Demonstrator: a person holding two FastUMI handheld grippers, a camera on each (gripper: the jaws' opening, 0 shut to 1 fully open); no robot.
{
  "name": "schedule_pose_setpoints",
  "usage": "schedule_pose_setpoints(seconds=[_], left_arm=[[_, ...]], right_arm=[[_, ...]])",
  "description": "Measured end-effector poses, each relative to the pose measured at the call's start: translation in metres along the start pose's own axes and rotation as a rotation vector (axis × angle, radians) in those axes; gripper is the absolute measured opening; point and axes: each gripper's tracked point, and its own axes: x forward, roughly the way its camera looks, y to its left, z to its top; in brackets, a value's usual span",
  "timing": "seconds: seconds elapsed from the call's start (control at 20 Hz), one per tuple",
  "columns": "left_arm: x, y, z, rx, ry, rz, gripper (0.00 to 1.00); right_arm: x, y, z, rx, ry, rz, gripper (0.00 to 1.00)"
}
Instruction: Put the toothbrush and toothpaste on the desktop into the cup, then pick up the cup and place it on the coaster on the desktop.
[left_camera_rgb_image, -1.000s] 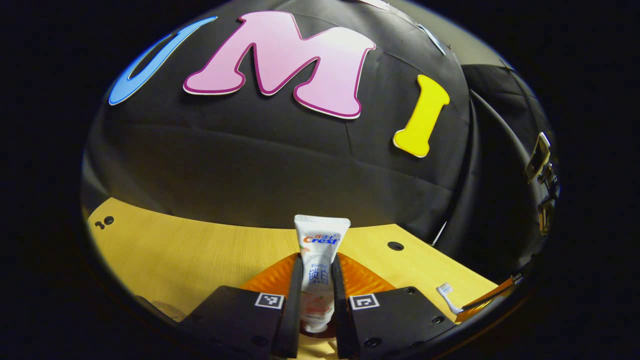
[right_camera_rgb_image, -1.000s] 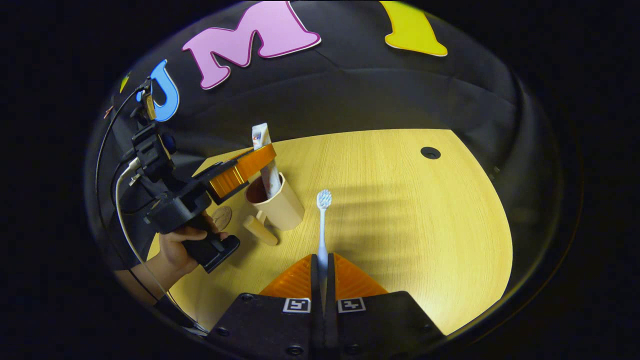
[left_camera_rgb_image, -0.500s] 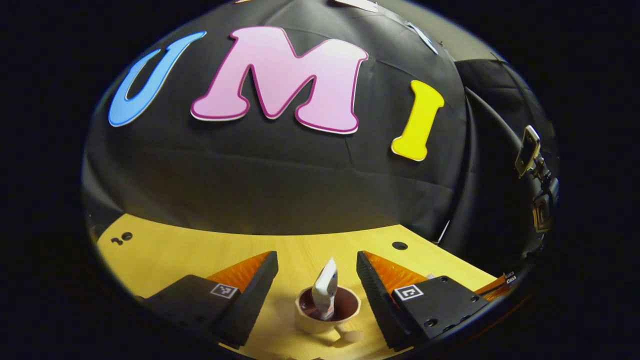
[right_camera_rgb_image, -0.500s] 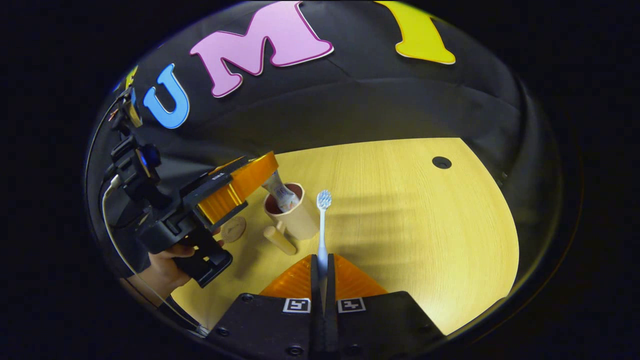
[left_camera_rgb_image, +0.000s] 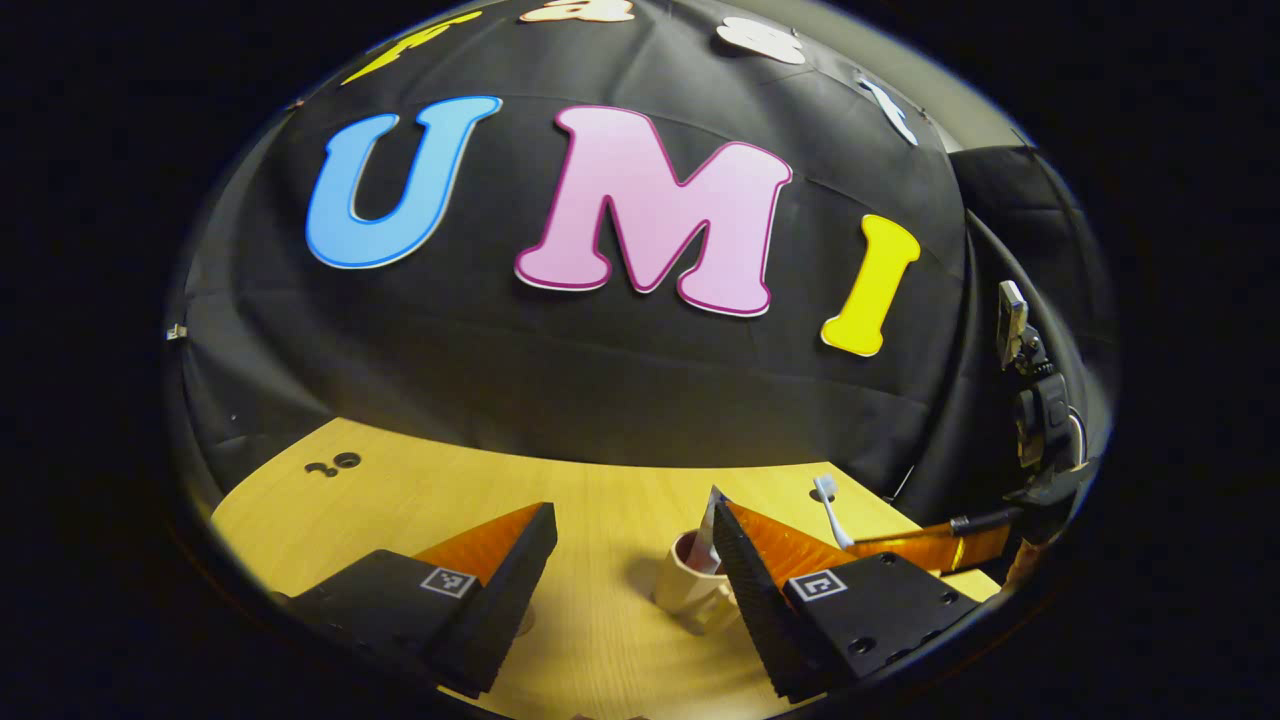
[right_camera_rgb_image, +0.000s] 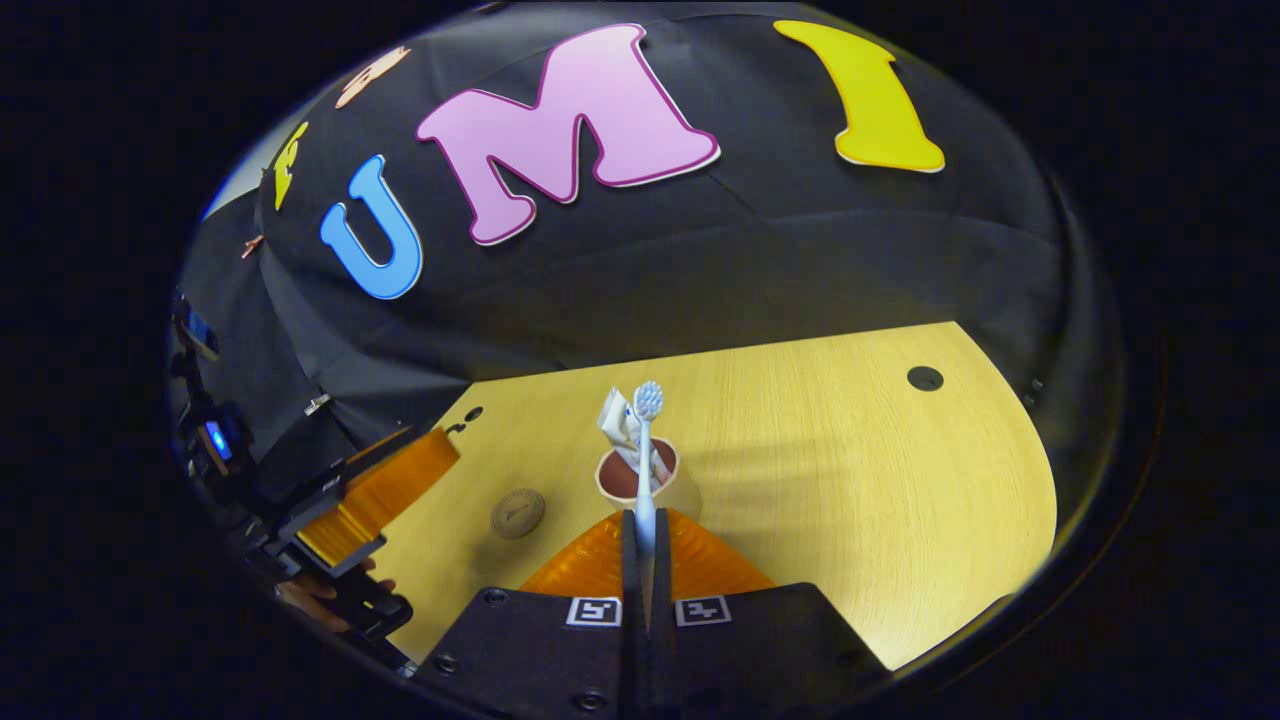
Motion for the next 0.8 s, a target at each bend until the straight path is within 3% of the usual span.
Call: schedule_pose_setpoints(seconds=[0.15, 0.45, 0.8], left_arm=[[-0.025, 0.018, -0.009, -0.037, 0.023, 0.038, 0.98], [-0.051, 0.048, -0.03, -0.069, 0.055, 0.097, 0.98], [-0.055, 0.049, -0.054, -0.065, 0.082, 0.094, 0.98]], right_arm=[[0.013, 0.013, 0.028, -0.043, -0.085, 0.017, 0.05], [0.046, 0.02, 0.069, -0.011, -0.224, 0.035, 0.05], [0.073, 0.016, 0.091, -0.039, -0.357, 0.054, 0.05]])
